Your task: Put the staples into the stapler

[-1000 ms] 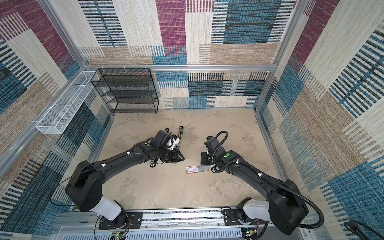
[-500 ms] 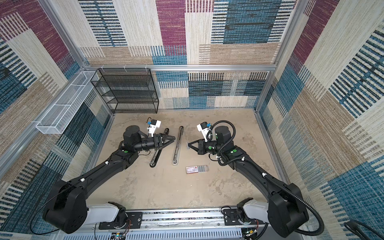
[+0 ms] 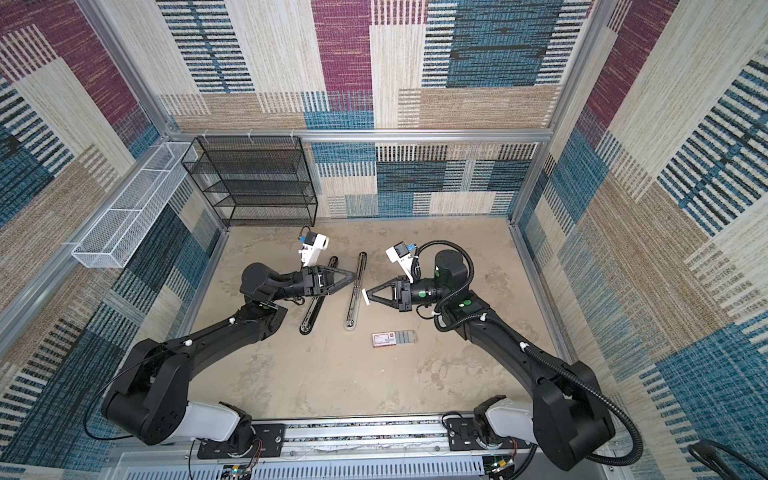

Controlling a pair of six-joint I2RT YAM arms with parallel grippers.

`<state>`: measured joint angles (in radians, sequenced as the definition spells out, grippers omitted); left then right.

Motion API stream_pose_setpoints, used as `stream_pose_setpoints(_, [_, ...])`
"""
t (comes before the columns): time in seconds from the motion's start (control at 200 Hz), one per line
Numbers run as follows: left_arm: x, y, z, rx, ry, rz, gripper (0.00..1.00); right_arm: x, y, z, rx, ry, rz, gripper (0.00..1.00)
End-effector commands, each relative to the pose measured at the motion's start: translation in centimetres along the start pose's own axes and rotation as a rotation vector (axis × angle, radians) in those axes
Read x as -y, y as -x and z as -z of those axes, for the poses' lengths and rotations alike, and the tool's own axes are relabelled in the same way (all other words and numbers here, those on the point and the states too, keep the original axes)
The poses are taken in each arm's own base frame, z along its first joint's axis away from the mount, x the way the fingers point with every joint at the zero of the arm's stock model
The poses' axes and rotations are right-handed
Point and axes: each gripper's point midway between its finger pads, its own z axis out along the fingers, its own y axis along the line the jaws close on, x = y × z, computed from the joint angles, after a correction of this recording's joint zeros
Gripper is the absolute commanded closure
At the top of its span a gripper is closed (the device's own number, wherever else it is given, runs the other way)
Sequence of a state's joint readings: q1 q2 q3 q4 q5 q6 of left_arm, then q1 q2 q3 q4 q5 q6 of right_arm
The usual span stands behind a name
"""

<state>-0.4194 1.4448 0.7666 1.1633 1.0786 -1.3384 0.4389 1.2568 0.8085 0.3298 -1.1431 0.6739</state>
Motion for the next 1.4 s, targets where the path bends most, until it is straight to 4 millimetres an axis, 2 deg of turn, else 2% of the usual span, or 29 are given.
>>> stream_pose_setpoints(0.0, [1.3, -0.2, -0.1, -0.012, -0.04, -0.047, 0.49, -1.4, 0.5, 0.0, 0.005, 0.058, 0.029, 1.0])
stream_pose_setpoints(0.34, [0.6, -1.8, -1.0, -0.053, -0.007, -0.048, 0.49, -1.2, 0.9, -0.2, 0.016, 0.066, -0.001, 1.0])
stream_pose_setpoints(0.711, [0.3, -2.7, -1.5, -0.083, 0.025, -0.053, 0.59, -1.1, 0.6, -0.2, 0.019, 0.081, -0.012, 1.0])
stream_pose_setpoints(0.846, [0.3, -3.0, -2.0, -0.095, 0.016, -0.044, 0.6, -1.0, 0.5, -0.1, 0.02, 0.081, -0.018, 1.0])
stream_pose_setpoints(1.056, [0.3, -3.1, -2.2, -0.099, 0.008, -0.04, 0.74, -0.9, 0.3, -0.1, 0.024, 0.078, -0.022, 1.0])
stream_pose_setpoints(1.297, [0.4, -3.0, -2.4, -0.099, -0.001, -0.036, 0.86, -0.7, 0.1, -0.1, 0.027, 0.072, -0.028, 1.0])
stream_pose_setpoints(1.397, [0.4, -3.0, -2.4, -0.098, -0.001, -0.036, 0.87, -0.5, 0.0, -0.1, 0.028, 0.069, -0.033, 1.0])
